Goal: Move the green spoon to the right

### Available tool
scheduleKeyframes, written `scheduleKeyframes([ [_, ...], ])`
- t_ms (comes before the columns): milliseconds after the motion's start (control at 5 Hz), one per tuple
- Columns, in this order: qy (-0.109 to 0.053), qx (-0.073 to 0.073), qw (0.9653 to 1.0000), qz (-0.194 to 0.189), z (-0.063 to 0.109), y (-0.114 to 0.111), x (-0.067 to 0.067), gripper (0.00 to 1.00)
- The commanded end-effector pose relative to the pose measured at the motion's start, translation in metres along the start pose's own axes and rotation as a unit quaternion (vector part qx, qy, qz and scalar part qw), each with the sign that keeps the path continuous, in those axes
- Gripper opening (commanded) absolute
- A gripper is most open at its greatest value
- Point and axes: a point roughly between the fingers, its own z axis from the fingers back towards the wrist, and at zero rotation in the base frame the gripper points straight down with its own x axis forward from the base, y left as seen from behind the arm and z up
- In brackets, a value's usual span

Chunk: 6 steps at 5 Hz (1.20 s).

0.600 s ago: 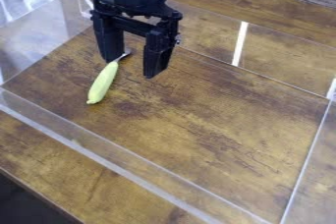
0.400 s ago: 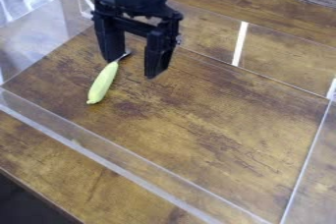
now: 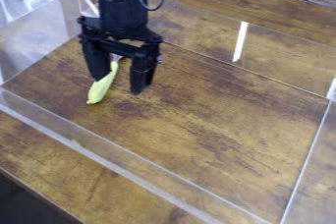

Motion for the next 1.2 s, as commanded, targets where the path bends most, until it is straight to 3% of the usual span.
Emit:
scheduleKeyframes([
  [0,-0.054,-0.003,0.9982,0.025,0.007,0.022,0.006,1.0],
  [600,-0.105,-0.031,0.9898,0.091,-0.019,0.047,0.032,1.0],
  [1000,-0.122,-0.054,0.9839,0.119,-0.035,0.054,0.051,1.0],
])
